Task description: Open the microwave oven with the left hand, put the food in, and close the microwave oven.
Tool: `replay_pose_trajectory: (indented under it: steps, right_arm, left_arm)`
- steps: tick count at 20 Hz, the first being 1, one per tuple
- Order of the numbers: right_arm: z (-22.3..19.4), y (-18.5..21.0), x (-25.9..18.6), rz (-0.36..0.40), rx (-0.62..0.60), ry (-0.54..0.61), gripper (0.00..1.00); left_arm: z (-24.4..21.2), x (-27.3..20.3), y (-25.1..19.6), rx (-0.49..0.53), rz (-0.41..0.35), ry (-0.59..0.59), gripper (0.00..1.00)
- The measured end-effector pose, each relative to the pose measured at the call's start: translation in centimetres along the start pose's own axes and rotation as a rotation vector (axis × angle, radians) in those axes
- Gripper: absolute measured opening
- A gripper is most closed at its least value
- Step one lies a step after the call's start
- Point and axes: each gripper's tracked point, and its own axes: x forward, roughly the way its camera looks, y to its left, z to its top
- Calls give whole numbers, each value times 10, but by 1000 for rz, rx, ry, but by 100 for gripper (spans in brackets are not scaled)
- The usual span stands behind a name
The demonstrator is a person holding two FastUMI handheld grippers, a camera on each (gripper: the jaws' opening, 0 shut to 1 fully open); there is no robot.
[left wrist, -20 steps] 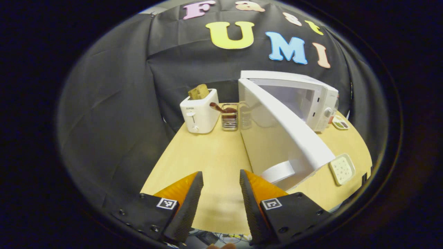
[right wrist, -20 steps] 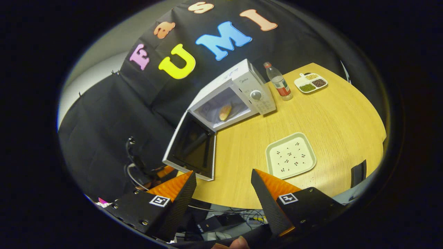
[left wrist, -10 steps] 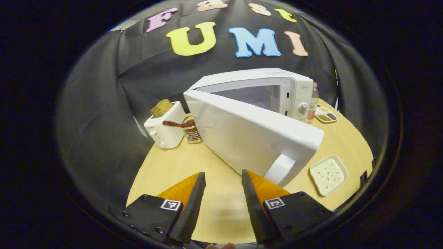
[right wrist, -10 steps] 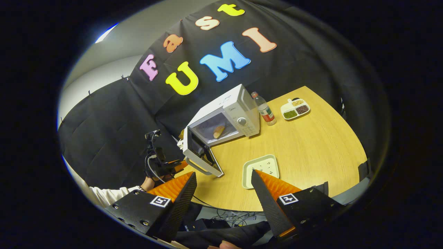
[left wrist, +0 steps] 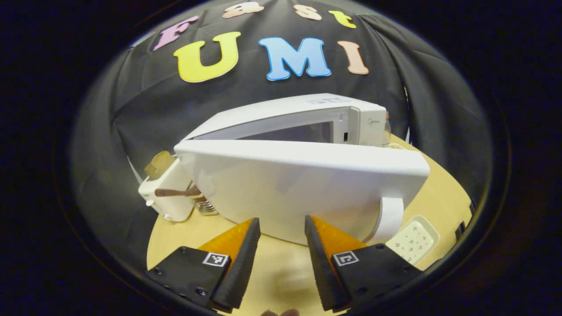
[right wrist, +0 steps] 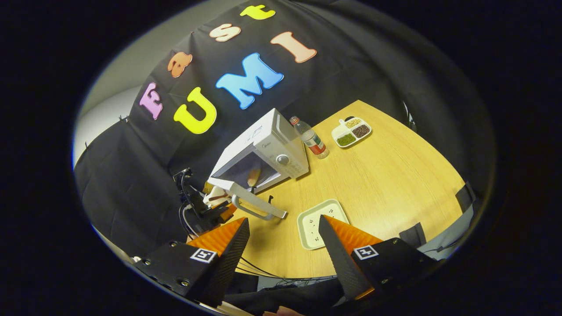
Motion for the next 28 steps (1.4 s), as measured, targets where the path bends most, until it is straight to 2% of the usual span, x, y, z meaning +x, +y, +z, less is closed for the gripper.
replay_pose_trajectory:
  steps: [6, 13, 15, 19, 28]
  right_arm:
    - [-22, 5, 29, -72, -12, 90, 97]
    - [-18, -6, 38, -141, 33, 100, 98]
    - [-16, -11, 41, -158, 44, 95, 97]
    - [-11, -13, 53, -170, 68, 106, 98]
    - [-10, -11, 65, -177, 65, 127, 98]
  left_arm:
    - [22, 39, -15, 10, -81, -54, 71]
    - [28, 93, -19, -45, -109, -31, 72]
    - [22, 101, -27, -108, -140, 8, 71]
    - [19, 113, -32, -175, -156, 48, 73]
    - [15, 121, -35, -169, -206, 63, 71]
